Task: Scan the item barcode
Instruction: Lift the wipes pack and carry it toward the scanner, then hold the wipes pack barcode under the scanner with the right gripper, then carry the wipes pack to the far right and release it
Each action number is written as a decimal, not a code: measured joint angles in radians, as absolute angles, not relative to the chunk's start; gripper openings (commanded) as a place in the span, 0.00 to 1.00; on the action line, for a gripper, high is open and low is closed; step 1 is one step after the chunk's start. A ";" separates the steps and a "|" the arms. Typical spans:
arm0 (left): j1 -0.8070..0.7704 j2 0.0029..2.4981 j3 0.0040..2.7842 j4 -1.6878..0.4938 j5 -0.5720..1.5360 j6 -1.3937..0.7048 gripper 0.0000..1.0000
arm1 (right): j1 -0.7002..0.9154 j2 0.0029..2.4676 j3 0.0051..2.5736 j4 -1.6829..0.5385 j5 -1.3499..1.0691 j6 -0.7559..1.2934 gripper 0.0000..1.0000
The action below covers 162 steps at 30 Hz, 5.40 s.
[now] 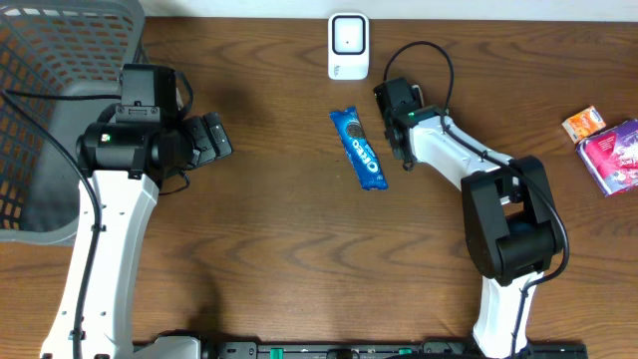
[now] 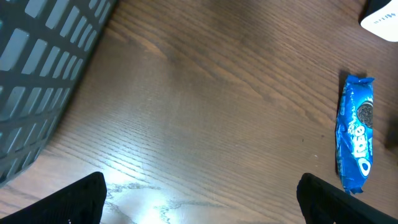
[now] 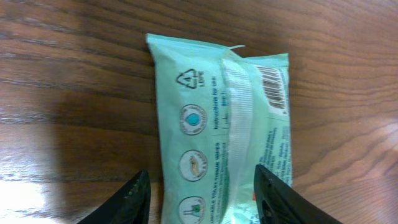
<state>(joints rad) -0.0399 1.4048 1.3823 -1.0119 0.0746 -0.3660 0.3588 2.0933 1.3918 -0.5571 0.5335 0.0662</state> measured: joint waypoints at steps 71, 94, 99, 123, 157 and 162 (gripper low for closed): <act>-0.040 1.405 1.382 -1.011 0.075 -0.366 0.98 | 0.161 2.440 1.823 0.605 -0.991 1.166 0.01; -0.040 1.405 1.382 -1.012 0.075 -0.366 0.98 | 0.117 2.601 1.821 0.881 -0.993 1.698 0.01; -0.040 1.405 1.382 -1.012 0.075 -0.366 0.98 | 0.092 2.601 1.821 0.881 -0.982 1.691 0.01; -0.040 1.405 1.382 -1.012 0.075 -0.366 0.98 | 0.110 2.601 1.821 0.929 -0.996 1.669 0.01; -0.040 1.405 1.382 -1.012 0.075 -0.366 0.98 | -0.123 2.223 1.822 -0.362 -0.678 0.812 0.01; -0.040 1.405 1.382 -1.012 0.075 -0.366 0.98 | -0.208 2.113 1.825 -0.590 -0.466 0.555 0.01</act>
<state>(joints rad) -0.0399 1.4048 1.3823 -1.0119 0.0746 -0.3660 -0.2077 2.1128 1.8252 -0.5900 -0.4656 0.5549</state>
